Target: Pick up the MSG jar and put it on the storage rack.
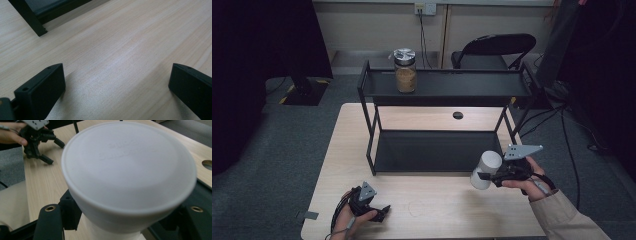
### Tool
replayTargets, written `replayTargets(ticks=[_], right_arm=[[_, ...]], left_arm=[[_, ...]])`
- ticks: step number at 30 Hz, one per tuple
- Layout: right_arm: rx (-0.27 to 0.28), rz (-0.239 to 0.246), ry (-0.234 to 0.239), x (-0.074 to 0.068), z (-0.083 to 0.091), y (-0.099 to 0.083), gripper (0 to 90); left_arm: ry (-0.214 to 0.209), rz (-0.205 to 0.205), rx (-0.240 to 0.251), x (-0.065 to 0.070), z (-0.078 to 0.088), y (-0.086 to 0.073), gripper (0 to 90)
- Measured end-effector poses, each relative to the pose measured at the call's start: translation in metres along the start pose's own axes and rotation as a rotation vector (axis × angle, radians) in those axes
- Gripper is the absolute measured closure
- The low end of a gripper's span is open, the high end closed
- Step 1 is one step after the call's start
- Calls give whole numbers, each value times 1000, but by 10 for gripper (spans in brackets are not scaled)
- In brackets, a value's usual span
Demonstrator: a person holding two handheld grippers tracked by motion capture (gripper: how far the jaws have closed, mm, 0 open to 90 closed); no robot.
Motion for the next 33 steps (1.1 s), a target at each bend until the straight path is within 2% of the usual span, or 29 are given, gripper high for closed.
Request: replayTargets(ticks=[12, 16, 21, 33], right_arm=[[15, 1, 3, 8, 15, 54, 342], [7, 15, 4, 10, 17, 70, 342], [13, -4, 23, 13, 18, 88, 342], [6, 29, -1, 16, 25, 135, 343]], left_arm=[[0, 0, 0, 0, 0, 0, 0], [0, 0, 0, 0, 0, 0, 0], [0, 0, -1, 0, 0, 0, 0], [0, 2, 1, 0, 0, 0, 0]])
Point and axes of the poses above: each handheld gripper's, and its own axes: z roughly backward along the jaws, y roughly out of its top, x roughly to its right, the point moved 8 cm from there along -z, roughly forward along the jaws, and after that the axes turned 9 degrees about -y, right-handed, at the moved point
